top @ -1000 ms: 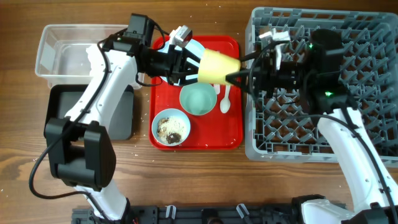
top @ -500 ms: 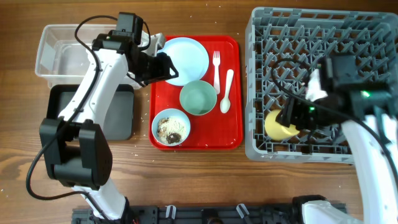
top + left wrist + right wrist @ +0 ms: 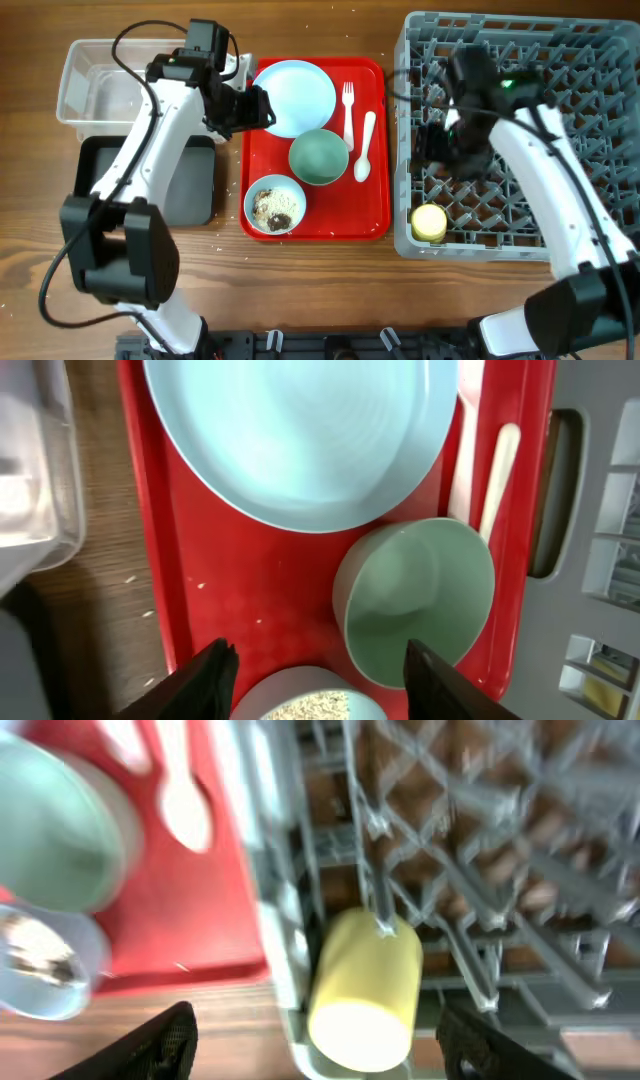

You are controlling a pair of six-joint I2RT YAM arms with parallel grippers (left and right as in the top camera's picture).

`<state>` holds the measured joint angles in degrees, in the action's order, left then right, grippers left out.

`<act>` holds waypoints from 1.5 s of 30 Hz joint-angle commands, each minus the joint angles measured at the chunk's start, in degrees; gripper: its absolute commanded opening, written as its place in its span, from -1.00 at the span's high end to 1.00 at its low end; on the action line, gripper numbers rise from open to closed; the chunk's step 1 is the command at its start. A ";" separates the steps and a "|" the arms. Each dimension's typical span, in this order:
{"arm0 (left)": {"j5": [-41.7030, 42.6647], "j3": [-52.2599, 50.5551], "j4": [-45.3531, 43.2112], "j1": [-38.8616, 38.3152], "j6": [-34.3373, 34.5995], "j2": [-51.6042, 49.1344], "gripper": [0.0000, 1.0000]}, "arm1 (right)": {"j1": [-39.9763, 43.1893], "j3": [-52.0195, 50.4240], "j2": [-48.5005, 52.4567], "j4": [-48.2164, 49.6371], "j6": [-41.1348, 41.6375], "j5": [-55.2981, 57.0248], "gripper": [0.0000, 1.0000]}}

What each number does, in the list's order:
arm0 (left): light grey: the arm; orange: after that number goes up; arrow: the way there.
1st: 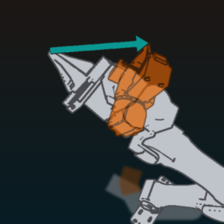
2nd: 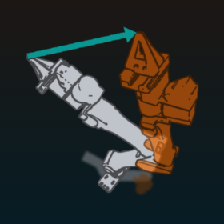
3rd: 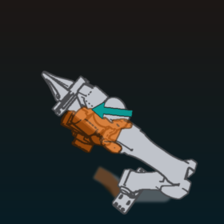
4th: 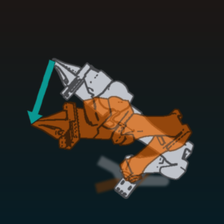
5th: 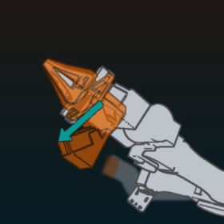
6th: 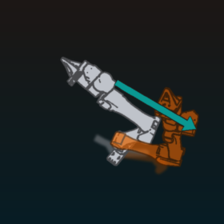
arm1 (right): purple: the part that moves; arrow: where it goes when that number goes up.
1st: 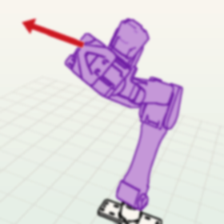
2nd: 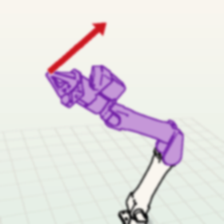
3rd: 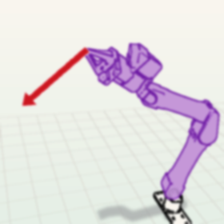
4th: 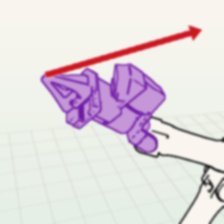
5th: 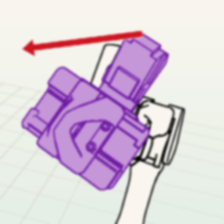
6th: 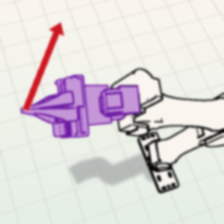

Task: Sort waste into correct bins and load items into the dishwasher rack
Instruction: 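Lower the yellow cup into the rack's lower left and release, then grasp the green bowl on the red tray with the right gripper, then place the green bowl in the rack's upper left corner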

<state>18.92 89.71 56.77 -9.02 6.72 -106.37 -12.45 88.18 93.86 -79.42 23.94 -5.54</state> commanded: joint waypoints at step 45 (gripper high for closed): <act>-17.07 2.93 1.07 6.29 14.99 9.70 -0.38 | -3.96 7.87 28.59 59.28 -35.78 68.67 0.91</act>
<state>2.17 91.90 58.06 -2.94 20.95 -97.17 -15.09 95.70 119.72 -20.47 -10.39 63.05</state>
